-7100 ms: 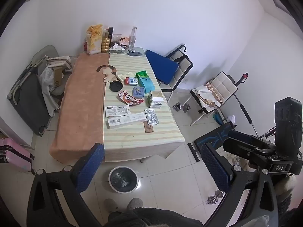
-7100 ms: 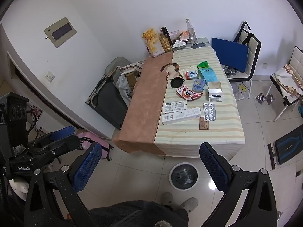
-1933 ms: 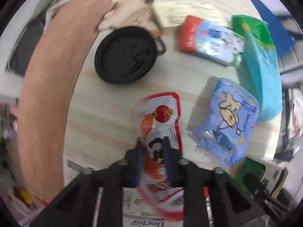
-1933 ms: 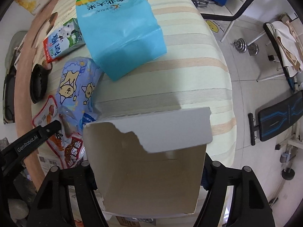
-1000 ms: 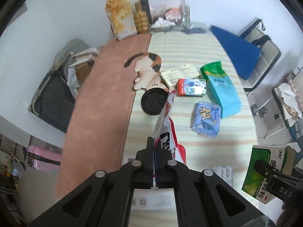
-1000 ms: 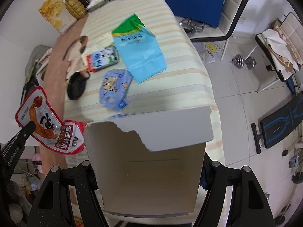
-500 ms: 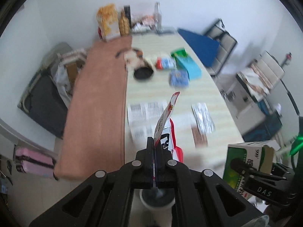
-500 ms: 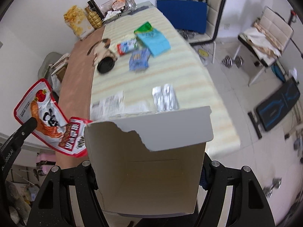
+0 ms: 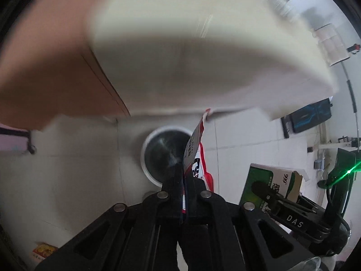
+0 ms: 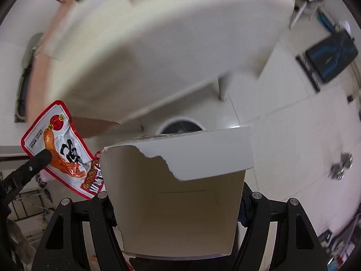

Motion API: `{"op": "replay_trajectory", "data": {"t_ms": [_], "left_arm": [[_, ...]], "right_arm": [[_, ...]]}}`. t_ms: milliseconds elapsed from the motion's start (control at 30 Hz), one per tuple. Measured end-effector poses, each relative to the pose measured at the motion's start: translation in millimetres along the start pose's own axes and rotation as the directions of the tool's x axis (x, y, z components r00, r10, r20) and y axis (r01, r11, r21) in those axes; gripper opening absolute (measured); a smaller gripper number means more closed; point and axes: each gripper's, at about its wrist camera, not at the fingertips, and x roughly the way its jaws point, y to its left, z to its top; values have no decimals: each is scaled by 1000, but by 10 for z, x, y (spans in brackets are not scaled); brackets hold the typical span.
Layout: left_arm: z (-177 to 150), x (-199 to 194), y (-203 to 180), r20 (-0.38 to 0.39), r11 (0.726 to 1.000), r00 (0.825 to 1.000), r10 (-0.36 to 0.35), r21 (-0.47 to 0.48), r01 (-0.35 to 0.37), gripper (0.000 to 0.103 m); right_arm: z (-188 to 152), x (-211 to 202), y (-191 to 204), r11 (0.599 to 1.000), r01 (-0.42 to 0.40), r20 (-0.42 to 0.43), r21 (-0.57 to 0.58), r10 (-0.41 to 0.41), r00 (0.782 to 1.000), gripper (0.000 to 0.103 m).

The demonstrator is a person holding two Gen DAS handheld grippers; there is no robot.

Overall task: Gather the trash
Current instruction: 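Carry both items over the white bin and open both tools to drop them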

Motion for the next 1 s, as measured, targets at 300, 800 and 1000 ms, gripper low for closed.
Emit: {"op": "replay_trajectory", "data": {"t_ms": [300,800,1000], "left_arm": [[-52,2149,471,-168,994,981,95,-37,-103,38],[-505,2083,742,-92,969,965,244,-7,-246,103],[-499,1862,803,-61,968,967,249,-6,-250,103]], "right_arm": [[57,2314,-506,994,-73,-130,82,83,988,87],[-155,3036,-533,973,214,-162,-91,-226,961,103],[-214,2783,-434,965,236,-134,-113,-250,959,103]]}}
